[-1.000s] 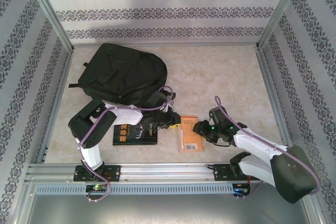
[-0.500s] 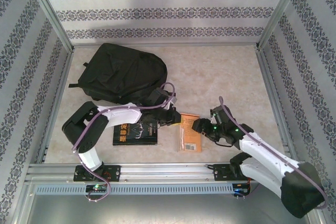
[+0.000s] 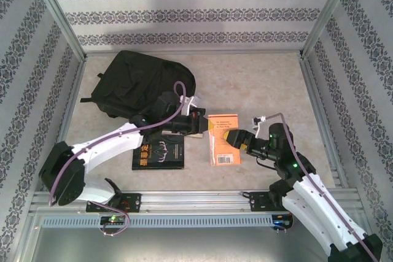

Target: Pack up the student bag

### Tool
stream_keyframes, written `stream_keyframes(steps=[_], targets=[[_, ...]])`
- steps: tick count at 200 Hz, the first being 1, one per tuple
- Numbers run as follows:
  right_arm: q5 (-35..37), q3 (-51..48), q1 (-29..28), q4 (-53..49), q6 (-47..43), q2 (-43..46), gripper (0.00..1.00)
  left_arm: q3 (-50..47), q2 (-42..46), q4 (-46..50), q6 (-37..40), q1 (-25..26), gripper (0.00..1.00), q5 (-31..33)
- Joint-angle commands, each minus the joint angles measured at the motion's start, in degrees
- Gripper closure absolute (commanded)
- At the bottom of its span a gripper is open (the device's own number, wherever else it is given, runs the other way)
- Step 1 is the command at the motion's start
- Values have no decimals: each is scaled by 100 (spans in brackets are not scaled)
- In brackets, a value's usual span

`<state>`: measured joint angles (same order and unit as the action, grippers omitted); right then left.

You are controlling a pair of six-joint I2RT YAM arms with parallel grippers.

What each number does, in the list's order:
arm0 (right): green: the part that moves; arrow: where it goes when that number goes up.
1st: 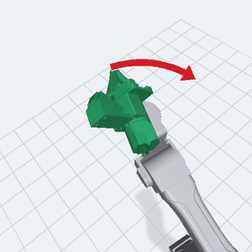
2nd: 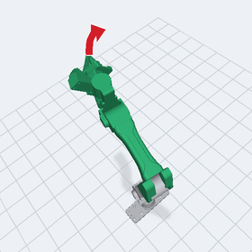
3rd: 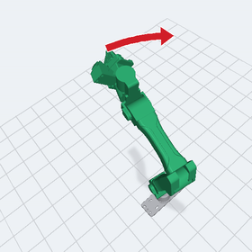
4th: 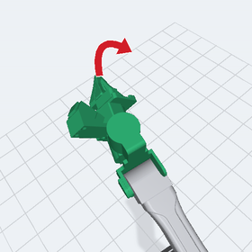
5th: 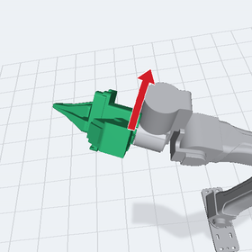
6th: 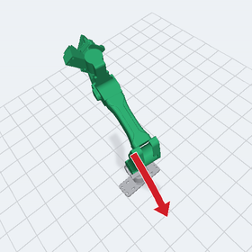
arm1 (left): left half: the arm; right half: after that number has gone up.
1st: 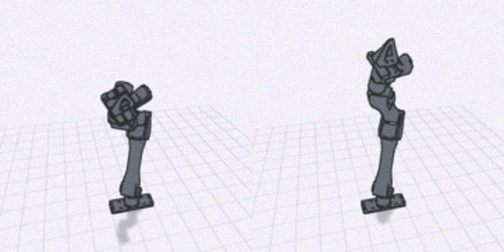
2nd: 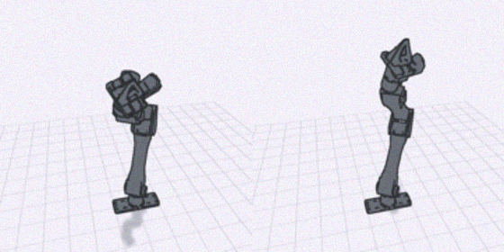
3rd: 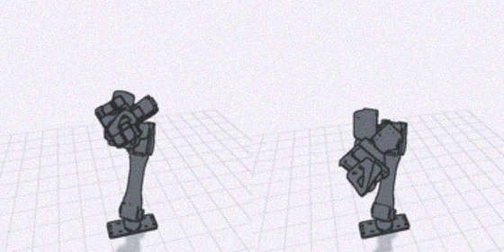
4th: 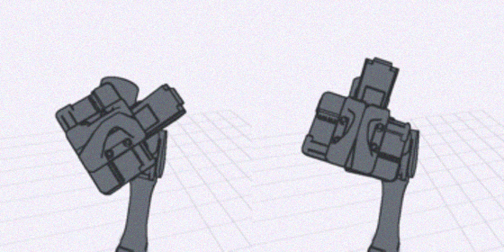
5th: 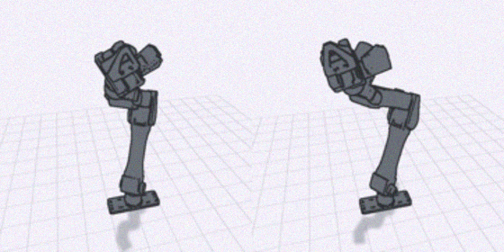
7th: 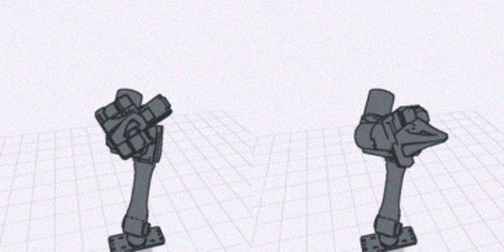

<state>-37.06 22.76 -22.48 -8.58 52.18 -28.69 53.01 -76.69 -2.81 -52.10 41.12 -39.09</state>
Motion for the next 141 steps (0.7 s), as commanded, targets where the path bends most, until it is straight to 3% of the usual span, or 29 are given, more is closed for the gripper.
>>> stream_keyframes(steps=[1, 52, 77, 87, 99, 106, 122, 141], targets=[[-768, -68, 1, 1042, 456, -9, 17, -19, 136, -207, -51, -53, 100, -222], [-633, -114, -266, 1532, 856, -195, 56, -110, 165, -597, -203, -53, 100, -401], [-495, -35, -355, 1357, 744, -228, 81, -129, 202, -446, -78, -61, 99, -436], [-390, 73, -353, 1015, 551, -201, 89, -99, 274, -197, 71, -62, 83, -355], [-368, 209, -337, 747, 368, -196, 94, -69, 373, 102, 256, -81, 57, -249], [-411, 244, -334, 732, 339, -199, 97, -77, 435, 188, 329, -111, 47, -247], [-529, 299, -330, 784, 322, -187, 100, -141, 512, 175, 364, -185, 33, -373], [-750, 343, -328, 982, 352, -165, 100, -143, 472, 80, 374, -219, 25, -639]])
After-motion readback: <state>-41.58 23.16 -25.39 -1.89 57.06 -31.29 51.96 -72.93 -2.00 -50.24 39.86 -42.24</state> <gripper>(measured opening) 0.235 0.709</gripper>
